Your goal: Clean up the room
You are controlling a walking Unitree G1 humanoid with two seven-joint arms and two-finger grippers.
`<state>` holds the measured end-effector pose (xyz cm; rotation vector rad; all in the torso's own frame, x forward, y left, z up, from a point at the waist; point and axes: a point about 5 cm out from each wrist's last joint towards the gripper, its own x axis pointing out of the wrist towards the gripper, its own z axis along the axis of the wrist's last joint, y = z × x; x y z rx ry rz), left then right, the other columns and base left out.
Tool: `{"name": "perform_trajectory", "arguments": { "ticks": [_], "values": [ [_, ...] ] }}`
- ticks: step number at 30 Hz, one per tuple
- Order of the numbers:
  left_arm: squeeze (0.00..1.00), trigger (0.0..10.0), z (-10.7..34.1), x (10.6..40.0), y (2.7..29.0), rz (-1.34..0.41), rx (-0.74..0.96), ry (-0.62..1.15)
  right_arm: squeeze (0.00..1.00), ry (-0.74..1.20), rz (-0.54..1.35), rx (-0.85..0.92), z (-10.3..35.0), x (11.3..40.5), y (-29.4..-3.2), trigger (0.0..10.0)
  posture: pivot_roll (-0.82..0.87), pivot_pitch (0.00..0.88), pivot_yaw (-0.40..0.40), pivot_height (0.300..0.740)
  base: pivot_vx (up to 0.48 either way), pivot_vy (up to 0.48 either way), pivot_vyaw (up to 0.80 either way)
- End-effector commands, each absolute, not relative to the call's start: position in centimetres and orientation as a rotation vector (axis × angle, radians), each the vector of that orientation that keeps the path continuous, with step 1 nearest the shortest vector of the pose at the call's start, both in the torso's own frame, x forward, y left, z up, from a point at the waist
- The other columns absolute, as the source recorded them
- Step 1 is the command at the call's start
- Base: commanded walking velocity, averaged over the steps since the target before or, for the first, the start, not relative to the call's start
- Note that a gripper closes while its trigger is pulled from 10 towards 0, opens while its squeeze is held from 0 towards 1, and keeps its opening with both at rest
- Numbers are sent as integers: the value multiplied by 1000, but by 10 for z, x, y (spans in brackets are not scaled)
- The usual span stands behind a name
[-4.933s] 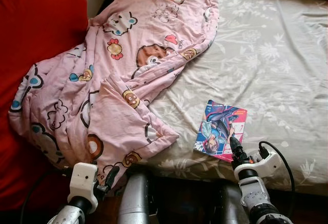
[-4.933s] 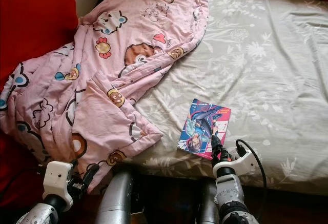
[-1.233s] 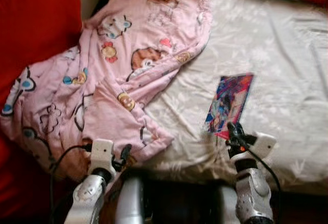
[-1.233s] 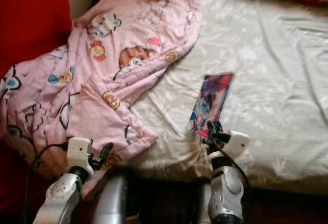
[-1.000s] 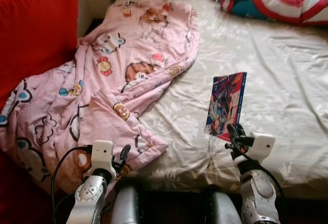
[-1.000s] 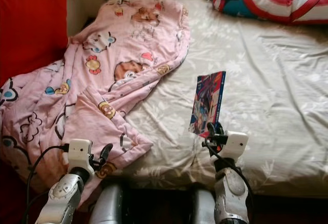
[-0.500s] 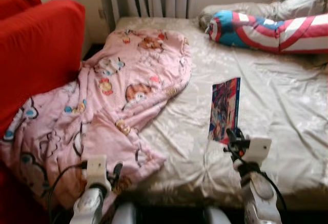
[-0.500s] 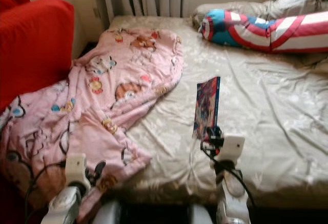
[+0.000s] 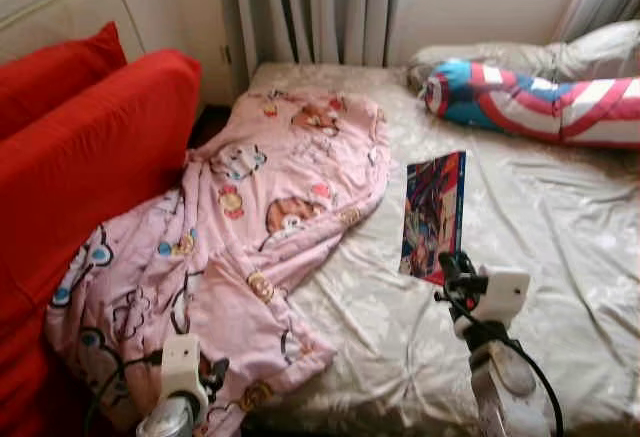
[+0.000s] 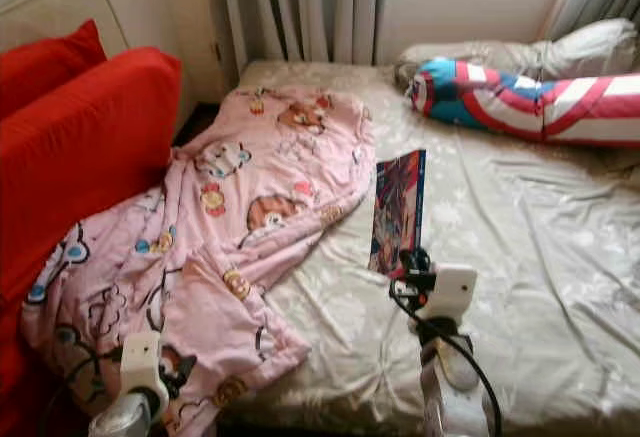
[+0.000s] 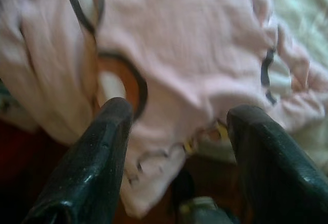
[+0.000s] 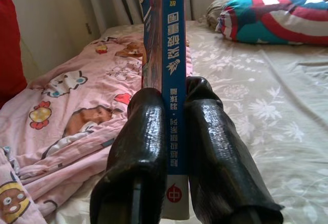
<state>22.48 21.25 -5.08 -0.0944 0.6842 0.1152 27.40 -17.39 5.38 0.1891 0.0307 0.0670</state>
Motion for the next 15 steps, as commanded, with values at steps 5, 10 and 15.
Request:
{"name": "perform_trajectory", "arguments": {
  "ticks": [5,10,15],
  "values": [
    [0,10000,-64,208,214,116,-50,793,0,-17,97,189,64,275,-168,10000,-89,0,-16,740,0,0,0],
    [0,10000,-68,201,216,130,-46,807,0,-15,69,175,65,278,-176,10000,-85,0,-18,740,0,0,0],
    [0,10000,-71,194,219,158,-55,825,0,0,29,196,62,281,-180,10000,-81,0,-21,740,0,0,0]
  ]
}}
